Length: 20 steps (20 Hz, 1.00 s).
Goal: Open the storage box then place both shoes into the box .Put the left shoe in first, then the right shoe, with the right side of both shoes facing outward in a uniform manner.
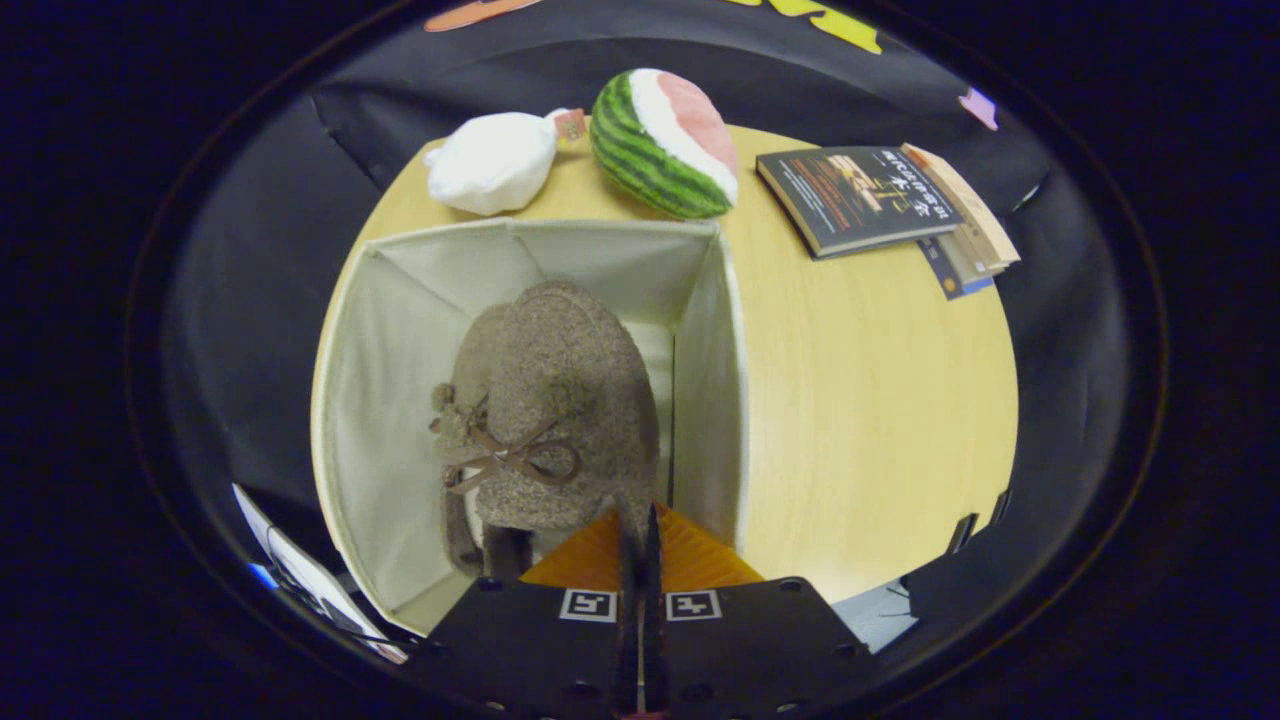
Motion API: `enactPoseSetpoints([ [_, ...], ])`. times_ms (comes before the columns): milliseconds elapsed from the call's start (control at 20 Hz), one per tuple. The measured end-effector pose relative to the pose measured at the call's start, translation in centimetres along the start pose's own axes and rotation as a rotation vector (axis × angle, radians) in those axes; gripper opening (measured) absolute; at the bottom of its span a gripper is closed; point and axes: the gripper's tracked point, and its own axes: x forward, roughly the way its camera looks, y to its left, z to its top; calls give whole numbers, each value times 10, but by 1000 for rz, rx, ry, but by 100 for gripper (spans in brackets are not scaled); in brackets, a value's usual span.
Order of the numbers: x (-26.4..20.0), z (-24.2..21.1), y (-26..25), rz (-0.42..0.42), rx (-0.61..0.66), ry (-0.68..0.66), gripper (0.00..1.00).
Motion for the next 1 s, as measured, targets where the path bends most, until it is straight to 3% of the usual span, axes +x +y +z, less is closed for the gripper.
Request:
enactPoseSetpoints([
  [300,23,8,-1,-105,0,18,3],
  [600,33,5,14,-51,0,29,14],
  [750,21,1,23,-3,2,-1,27],
  [1000,-17,-5,31,70,15,-103,76],
])
